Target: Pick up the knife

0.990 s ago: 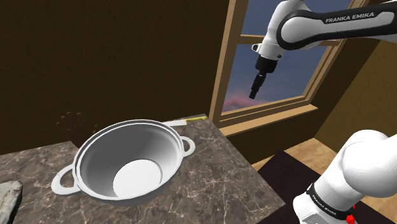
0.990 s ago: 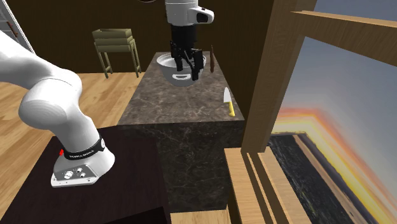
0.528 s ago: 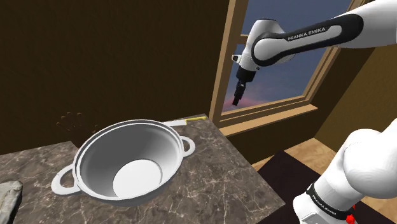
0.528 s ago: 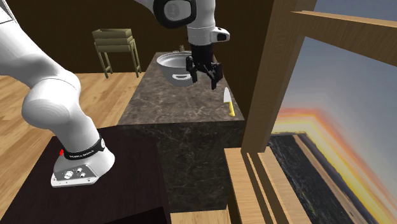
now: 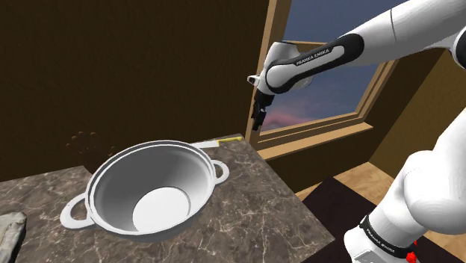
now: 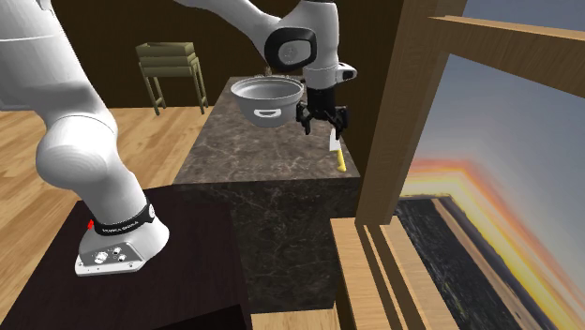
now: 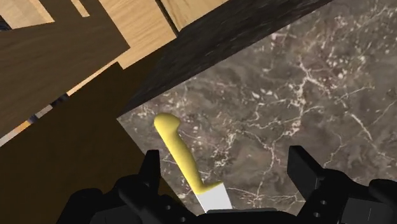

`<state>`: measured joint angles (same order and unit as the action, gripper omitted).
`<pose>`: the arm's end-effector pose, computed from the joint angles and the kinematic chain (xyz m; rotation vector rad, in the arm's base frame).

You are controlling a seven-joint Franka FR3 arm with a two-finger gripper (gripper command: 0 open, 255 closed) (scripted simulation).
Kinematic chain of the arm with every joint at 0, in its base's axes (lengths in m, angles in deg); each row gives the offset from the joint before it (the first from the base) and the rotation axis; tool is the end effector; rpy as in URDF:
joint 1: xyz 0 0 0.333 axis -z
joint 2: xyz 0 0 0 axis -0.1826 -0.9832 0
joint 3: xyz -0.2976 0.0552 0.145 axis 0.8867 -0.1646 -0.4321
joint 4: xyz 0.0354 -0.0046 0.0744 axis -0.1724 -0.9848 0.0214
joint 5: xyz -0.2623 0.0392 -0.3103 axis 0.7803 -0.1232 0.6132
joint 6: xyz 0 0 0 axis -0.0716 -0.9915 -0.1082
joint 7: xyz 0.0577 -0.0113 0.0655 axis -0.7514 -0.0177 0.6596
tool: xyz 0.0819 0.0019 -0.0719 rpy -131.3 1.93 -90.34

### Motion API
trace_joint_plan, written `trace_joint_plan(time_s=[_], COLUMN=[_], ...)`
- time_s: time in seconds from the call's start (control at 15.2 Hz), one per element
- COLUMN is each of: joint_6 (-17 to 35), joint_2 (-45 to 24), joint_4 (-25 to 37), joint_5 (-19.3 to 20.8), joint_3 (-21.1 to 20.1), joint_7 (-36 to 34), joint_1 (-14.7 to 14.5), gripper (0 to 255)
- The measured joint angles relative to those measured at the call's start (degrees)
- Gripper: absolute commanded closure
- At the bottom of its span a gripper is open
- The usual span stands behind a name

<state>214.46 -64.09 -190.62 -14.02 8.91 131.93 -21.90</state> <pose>0.5510 0.0380 0.3995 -2.8519 -1.2833 -0.2369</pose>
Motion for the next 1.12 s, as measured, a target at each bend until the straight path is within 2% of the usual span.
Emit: trace_joint_plan(time_s=[0.59,0.86,1.12], joint_6=[8.6,11.2,13.3], joint_2=[-16.6,-22.8,-25.4], joint_4=[11.0,15.9,16.4], joint_5=[-3.5,-3.5,-3.9], joint_3=[-3.8,-5.8,-6.2], joint_7=[14.2,18.0,19.1], joint_1=[-1.2,-1.8,-1.6], gripper=[0,0,0])
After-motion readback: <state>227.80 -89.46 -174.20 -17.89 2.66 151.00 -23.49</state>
